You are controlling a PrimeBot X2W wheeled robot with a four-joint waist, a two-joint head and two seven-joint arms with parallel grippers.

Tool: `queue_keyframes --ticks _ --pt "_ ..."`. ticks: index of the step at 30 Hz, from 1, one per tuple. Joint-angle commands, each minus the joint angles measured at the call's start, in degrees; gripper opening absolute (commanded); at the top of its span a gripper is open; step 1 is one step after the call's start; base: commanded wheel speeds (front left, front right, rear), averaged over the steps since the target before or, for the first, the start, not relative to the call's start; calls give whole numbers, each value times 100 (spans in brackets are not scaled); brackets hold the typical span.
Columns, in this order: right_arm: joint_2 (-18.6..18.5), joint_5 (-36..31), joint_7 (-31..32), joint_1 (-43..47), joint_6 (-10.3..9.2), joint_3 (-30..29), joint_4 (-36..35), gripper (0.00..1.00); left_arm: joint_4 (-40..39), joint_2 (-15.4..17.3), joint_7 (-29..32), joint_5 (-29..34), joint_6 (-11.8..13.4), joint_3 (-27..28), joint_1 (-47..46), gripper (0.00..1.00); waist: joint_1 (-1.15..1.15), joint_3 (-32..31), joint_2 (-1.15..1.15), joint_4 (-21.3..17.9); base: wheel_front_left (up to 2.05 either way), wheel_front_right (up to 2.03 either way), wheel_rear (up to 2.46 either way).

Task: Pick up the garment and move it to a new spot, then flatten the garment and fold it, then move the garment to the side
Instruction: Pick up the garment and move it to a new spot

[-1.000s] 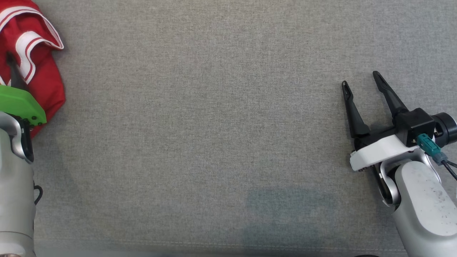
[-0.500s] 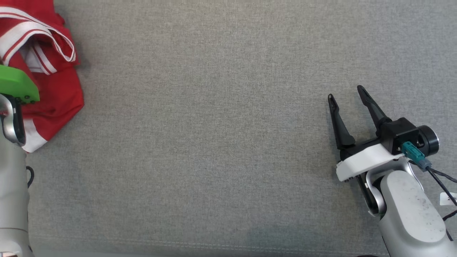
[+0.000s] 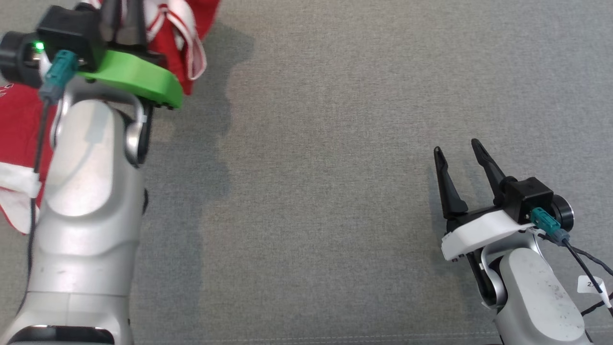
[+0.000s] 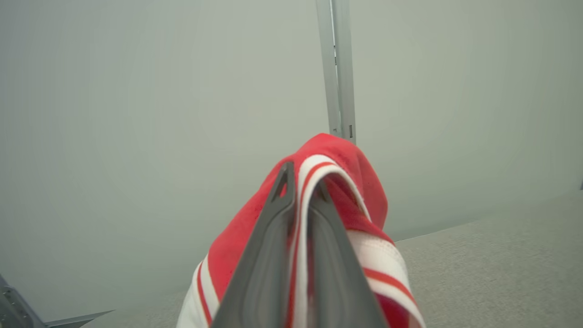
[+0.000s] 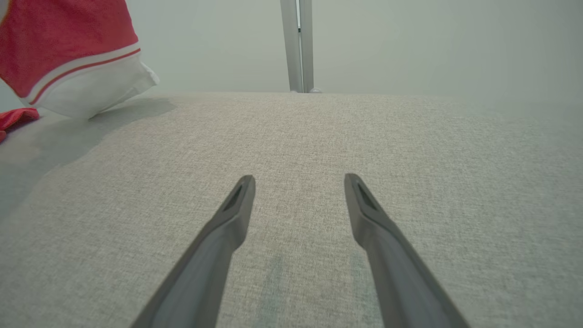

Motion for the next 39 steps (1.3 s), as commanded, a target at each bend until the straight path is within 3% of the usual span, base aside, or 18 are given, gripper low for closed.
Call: queue_keyframes --ticks 1,6,12,17,18,19,20,24,28,39 --pt "33 52 -18 73 -4 -9 20 100 -98 -200 -4 -61 -49 -205 77 0 0 -129 0 -288 0 0 0" --pt "78 85 -18 101 -4 -34 59 100 -294 -537 -4 -357 -104 -908 124 0 0 -175 0 -637 0 0 0" --pt "151 137 -18 68 -5 18 76 100 -651 -567 -4 -1240 27 -2000 230 0 0 -179 0 -1031 0 0 0" --pt "185 155 -18 31 -4 35 67 100 -286 -553 -3 -1239 150 -2347 437 0 0 -112 0 -1165 0 0 0" --pt "190 163 -18 13 -5 29 67 100 -130 -557 -4 -1233 149 -2334 503 24 0 -96 0 -1191 0 0 0" --pt "192 167 -18 0 -4 36 65 100 18 -544 -4 -1238 159 -2282 581 71 0 -83 0 -1215 0 0 0" --pt "195 170 -18 -6 -5 39 59 100 170 -498 -4 -1210 158 -2235 660 100 0 -71 0 -1231 0 0 0" --pt "192 156 -18 -20 -4 21 33 100 447 -340 -5 -1098 219 -1970 1083 100 0 -70 0 -1234 0 0 0" --pt "172 108 -18 45 -4 -11 34 100 239 -207 -5 -948 337 -1558 1607 100 0 -180 0 -1142 0 0 0" --pt "193 31 -18 287 -5 -5 19 100 -1176 -195 -4 -407 477 -157 3270 100 0 -772 0 -852 0 0 0"
